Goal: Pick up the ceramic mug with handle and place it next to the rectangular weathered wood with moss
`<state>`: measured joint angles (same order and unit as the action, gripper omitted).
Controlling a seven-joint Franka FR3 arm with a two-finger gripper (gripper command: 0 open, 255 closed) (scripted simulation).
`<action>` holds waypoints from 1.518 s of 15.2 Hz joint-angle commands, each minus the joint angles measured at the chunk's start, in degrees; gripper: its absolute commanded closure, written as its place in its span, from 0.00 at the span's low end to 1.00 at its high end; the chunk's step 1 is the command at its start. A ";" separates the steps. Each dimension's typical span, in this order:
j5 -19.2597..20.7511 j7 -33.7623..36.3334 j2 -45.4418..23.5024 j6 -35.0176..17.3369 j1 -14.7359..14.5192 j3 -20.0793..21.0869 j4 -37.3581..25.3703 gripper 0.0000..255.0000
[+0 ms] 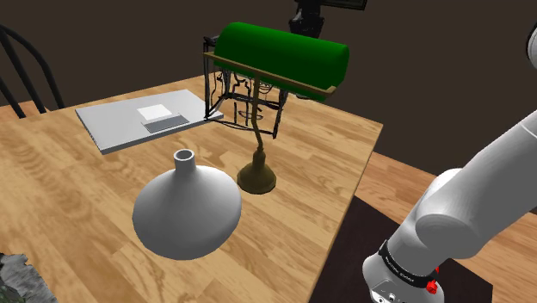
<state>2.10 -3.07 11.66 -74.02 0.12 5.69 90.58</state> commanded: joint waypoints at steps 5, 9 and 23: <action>-2.52 7.93 4.70 0.64 -3.00 4.73 4.22 1.00; -4.45 13.50 6.55 1.07 -5.02 8.13 5.59 1.00; -10.17 35.08 4.96 1.84 -11.51 22.24 2.13 1.00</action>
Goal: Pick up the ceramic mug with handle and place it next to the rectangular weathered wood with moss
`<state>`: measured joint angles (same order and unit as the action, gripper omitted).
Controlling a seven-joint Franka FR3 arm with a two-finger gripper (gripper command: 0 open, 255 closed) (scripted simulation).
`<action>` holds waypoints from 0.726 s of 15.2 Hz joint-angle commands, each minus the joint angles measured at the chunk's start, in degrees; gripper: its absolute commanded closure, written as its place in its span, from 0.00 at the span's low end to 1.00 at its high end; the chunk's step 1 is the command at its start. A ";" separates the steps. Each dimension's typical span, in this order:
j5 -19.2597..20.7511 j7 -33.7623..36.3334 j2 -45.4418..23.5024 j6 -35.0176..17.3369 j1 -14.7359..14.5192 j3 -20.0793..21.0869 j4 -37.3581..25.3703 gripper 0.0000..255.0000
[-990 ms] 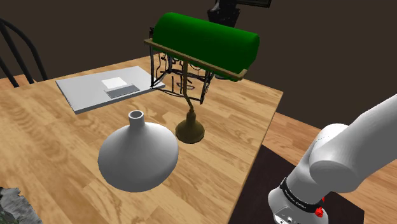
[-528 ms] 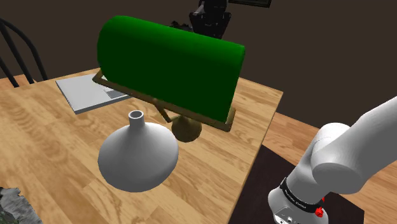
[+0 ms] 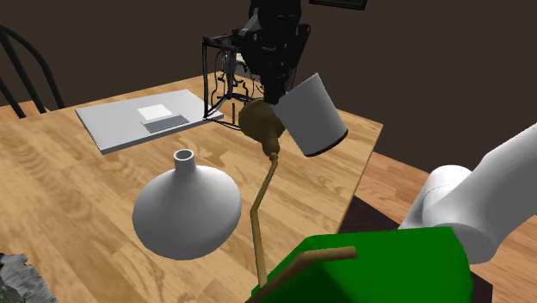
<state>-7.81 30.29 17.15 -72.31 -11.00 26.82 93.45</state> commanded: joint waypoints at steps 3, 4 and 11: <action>-0.58 6.95 -2.78 0.09 -1.66 4.78 -3.20 1.00; -0.54 8.77 -3.71 0.07 -2.12 6.07 -4.17 1.00; 3.01 23.03 -13.65 0.19 -6.40 16.01 -13.37 1.00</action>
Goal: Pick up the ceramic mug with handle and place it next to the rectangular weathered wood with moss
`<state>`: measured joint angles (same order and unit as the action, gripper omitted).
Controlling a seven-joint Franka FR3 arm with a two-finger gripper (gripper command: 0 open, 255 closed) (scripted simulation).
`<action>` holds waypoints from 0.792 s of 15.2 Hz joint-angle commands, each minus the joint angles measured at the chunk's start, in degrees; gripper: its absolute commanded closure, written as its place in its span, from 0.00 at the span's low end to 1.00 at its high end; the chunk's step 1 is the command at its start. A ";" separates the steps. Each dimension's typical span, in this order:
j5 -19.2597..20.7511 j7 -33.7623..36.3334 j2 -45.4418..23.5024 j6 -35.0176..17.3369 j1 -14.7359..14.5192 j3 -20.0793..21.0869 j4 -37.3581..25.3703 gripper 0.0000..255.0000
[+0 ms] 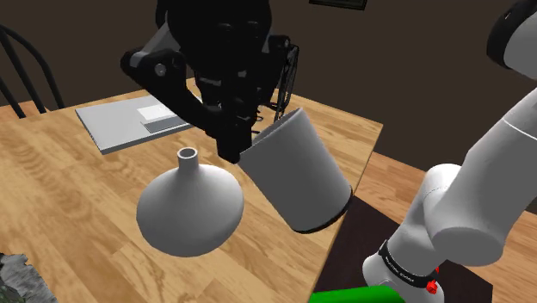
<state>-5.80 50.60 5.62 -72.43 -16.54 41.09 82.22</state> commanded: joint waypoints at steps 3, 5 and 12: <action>5.08 9.83 -8.71 0.98 -4.50 6.05 -7.79 1.00; 8.80 14.71 -13.91 1.96 -8.30 8.31 -12.42 1.00; 12.08 19.50 -18.46 -0.33 -12.90 9.56 -13.34 1.00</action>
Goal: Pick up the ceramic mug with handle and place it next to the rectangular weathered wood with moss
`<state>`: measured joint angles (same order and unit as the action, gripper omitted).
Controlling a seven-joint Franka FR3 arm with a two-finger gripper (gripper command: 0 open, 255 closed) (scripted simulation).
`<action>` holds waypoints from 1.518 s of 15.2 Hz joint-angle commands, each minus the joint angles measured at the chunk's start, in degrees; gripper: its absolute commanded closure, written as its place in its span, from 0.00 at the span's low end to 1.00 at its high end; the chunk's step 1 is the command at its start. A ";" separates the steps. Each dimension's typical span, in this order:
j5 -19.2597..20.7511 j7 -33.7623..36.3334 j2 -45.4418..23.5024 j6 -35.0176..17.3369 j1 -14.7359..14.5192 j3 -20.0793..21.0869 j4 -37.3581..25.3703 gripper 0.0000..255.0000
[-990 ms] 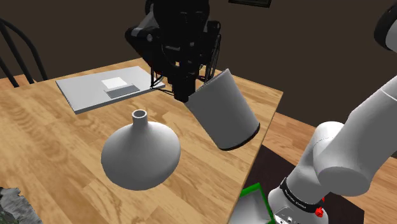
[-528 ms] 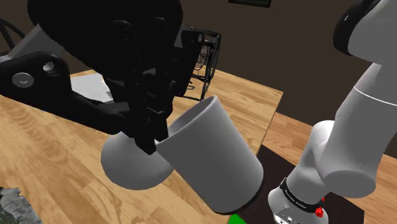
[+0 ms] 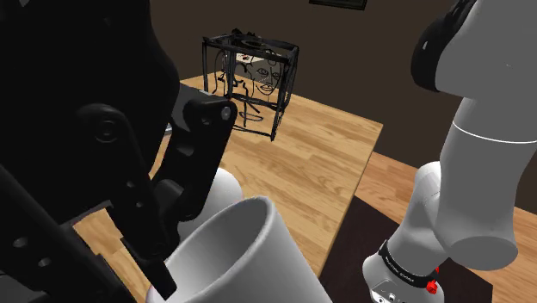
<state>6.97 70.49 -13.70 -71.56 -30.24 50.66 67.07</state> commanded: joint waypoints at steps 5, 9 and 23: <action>-3.18 -2.02 4.08 -6.33 3.39 -0.28 9.21 1.00; -4.67 -3.13 6.07 -10.05 4.73 -0.54 14.29 1.00; -7.33 -5.49 9.75 -21.71 6.69 -1.22 28.44 1.00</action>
<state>-0.35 65.09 -3.98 -92.27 -23.59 49.48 94.54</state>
